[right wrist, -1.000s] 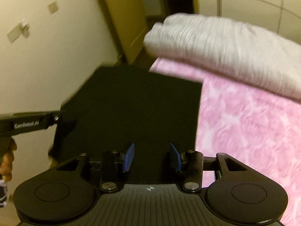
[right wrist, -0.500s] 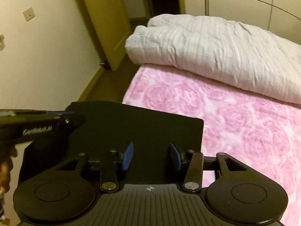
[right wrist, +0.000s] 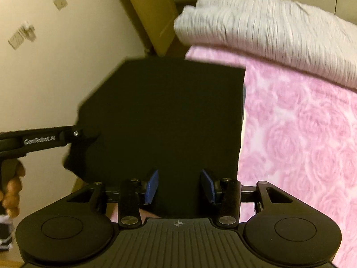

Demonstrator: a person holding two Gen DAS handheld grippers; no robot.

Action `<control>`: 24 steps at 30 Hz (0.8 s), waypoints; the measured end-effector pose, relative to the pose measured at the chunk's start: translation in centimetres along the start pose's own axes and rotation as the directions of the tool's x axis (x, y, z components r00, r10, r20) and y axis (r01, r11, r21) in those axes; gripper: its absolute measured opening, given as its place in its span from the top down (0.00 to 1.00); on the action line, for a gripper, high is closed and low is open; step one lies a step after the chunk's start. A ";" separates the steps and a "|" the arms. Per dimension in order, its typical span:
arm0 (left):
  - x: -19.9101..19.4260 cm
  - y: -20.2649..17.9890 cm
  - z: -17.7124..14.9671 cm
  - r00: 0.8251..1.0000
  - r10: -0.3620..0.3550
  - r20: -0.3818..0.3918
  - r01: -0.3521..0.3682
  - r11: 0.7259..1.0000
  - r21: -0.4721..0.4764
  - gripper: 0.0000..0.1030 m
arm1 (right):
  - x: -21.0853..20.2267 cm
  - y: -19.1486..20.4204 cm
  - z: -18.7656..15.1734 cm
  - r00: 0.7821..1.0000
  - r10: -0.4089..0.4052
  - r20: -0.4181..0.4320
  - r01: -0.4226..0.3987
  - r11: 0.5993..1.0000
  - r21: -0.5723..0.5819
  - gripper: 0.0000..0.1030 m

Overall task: Fold clothes
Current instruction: 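Lower the trousers onto the clothes stack and open both grippers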

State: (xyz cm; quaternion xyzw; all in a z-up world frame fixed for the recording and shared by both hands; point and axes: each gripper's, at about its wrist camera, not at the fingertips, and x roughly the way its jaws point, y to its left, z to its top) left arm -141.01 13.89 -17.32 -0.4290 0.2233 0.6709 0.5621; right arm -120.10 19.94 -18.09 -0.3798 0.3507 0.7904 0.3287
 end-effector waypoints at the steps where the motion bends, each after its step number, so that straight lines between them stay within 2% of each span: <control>1: -0.6 -0.2 -0.1 1.000 0.018 0.010 -0.018 1.000 -0.007 0.88 | 0.5 0.1 -0.3 1.000 -0.005 -0.008 0.005 1.000 -0.006 0.55; 2: -1.2 -0.5 -0.3 0.999 0.037 0.019 -0.037 0.999 -0.015 0.87 | -0.1 0.3 -0.3 1.000 0.001 0.008 -0.001 1.000 -0.016 0.55; 6: -5.1 -2.1 -1.2 0.994 0.080 0.070 -0.077 0.996 -0.038 0.73 | -3.5 1.2 -0.8 0.996 0.040 0.077 -0.037 0.998 -0.049 0.55; 9: -7.2 -3.4 -3.0 0.990 0.120 0.070 -0.115 0.991 -0.066 0.70 | -5.0 1.2 -2.2 0.998 0.033 0.048 -0.030 0.998 -0.060 0.54; 14: -10.1 -6.2 -6.5 0.982 0.175 0.068 -0.168 0.981 -0.098 0.69 | -6.3 0.6 -5.5 1.000 0.029 -0.010 -0.030 0.997 -0.071 0.54; 19: -12.9 -10.1 -9.8 0.969 0.232 0.084 -0.224 0.970 -0.094 0.69 | -9.2 -0.4 -7.9 0.998 0.059 0.002 -0.058 0.994 -0.093 0.54; 24: -15.7 -14.4 -12.6 0.953 0.285 0.105 -0.273 0.955 -0.114 0.69 | -13.0 -1.6 -9.4 0.994 0.110 0.014 -0.106 0.981 -0.163 0.54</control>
